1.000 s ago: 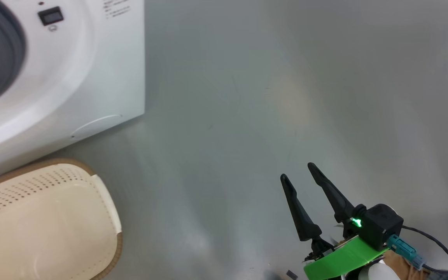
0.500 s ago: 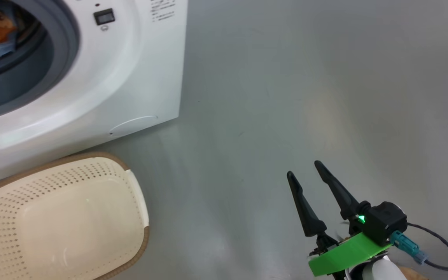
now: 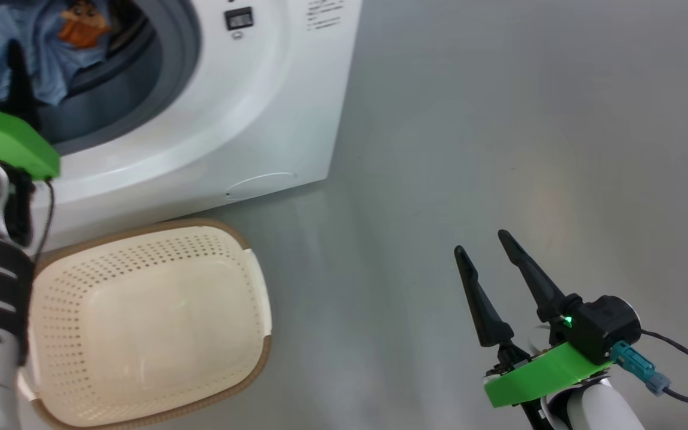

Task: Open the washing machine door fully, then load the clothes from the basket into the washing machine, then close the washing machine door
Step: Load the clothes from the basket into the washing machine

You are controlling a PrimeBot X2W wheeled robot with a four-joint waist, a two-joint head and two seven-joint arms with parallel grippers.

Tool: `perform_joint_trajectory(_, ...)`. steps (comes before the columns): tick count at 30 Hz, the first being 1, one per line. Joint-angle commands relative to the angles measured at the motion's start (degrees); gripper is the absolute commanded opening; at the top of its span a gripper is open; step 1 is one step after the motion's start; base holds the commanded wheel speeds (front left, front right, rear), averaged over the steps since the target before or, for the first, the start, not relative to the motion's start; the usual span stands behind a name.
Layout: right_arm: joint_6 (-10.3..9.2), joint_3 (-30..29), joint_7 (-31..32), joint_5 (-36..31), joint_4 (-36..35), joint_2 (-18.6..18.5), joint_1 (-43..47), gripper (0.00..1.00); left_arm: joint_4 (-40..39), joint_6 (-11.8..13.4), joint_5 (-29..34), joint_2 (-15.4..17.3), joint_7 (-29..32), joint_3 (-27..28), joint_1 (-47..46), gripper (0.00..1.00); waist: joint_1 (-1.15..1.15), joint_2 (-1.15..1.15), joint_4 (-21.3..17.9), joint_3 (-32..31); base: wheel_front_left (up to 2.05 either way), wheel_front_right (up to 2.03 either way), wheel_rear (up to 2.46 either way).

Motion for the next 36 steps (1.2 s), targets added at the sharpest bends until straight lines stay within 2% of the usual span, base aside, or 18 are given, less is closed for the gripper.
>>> perform_joint_trajectory(1, 0.09, 0.6, -0.3, -0.7, -1.2, -0.2, -0.8, 1.0, -2.9, -0.5, -0.1, 1.8, -0.3, 1.2, 2.2, 1.0, 0.0, 0.0, 2.5, -0.6, 0.0, 0.0, 0.0)
perform_joint_trajectory(7, 0.09, -1.1, -0.3, -2.1, -1.5, -0.2, -1.0, 1.0, -11.0, -1.5, -0.1, 1.1, -0.4, 1.3, 10.4, 1.0, 0.0, 0.0, 6.2, -0.4, 0.0, 0.0, 0.0)
perform_joint_trajectory(14, 0.09, -2.4, -0.3, -3.6, -1.5, -0.2, -1.0, 1.0, -19.1, -1.4, -0.8, 0.8, -0.3, 1.5, 19.4, 1.0, 0.0, 0.0, 9.1, -0.5, 0.0, 0.0, 0.0)
perform_joint_trajectory(36, 0.09, -3.0, -0.3, -5.6, -1.2, -0.2, -1.7, 1.0, -40.0, 2.7, -4.5, 1.1, 3.8, 3.3, 39.4, 1.0, 0.0, 0.0, 11.8, -1.2, 0.0, 0.0, 0.0)
